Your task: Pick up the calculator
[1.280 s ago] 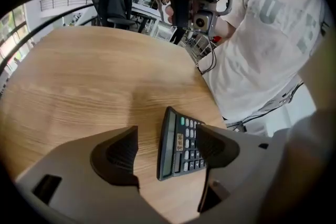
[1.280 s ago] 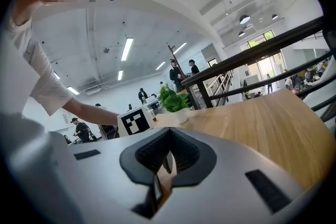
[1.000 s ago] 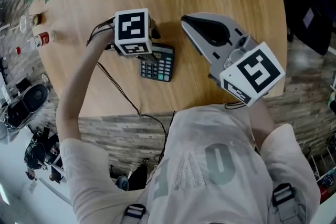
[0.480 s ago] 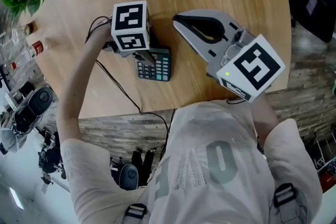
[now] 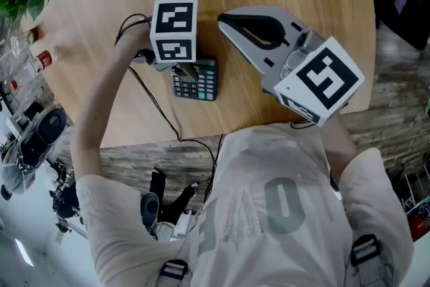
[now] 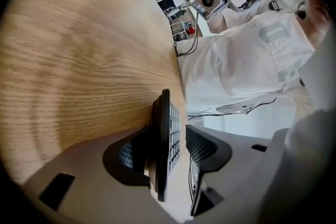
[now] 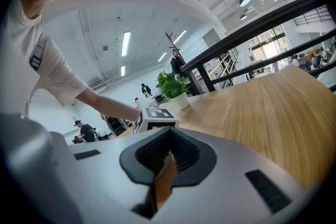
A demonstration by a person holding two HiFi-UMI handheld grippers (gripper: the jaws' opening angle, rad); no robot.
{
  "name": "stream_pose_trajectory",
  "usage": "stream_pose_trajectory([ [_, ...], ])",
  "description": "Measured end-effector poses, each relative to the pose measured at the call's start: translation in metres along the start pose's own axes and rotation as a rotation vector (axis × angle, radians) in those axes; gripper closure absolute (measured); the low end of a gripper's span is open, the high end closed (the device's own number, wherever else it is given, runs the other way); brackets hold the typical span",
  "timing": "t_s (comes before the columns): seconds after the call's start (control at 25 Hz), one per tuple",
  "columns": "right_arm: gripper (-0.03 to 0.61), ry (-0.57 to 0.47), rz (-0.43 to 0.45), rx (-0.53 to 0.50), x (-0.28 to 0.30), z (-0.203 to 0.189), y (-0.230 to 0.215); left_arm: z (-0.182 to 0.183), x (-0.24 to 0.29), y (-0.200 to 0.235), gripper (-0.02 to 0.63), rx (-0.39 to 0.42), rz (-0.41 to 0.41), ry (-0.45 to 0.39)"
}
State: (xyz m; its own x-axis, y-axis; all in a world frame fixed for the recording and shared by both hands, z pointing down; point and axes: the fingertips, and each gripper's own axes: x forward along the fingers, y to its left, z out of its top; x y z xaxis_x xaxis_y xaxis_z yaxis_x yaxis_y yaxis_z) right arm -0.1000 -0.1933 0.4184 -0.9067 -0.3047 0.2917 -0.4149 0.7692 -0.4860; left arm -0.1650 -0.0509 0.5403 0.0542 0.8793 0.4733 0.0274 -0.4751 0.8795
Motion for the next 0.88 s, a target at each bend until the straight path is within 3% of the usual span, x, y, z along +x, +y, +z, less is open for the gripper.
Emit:
stream_pose_trajectory([
  [0.2,0.560,-0.005,-0.006,-0.003,-0.004,0.001,0.000,-0.002,0.004,0.008,0.485,0.023,0.075,0.072],
  [0.6,0.560,-0.025,-0.001,-0.032,-0.015,0.008,0.006,-0.001,0.004,0.008,0.492,0.010,0.147,0.077],
  [0.76,0.560,-0.032,0.014,-0.060,-0.018,0.012,0.019,-0.002,-0.002,0.002,0.494,0.004,0.240,0.045],
  [0.88,0.560,-0.039,0.035,-0.083,-0.023,0.017,0.036,-0.002,-0.013,-0.004,0.495,0.001,0.355,0.001],
])
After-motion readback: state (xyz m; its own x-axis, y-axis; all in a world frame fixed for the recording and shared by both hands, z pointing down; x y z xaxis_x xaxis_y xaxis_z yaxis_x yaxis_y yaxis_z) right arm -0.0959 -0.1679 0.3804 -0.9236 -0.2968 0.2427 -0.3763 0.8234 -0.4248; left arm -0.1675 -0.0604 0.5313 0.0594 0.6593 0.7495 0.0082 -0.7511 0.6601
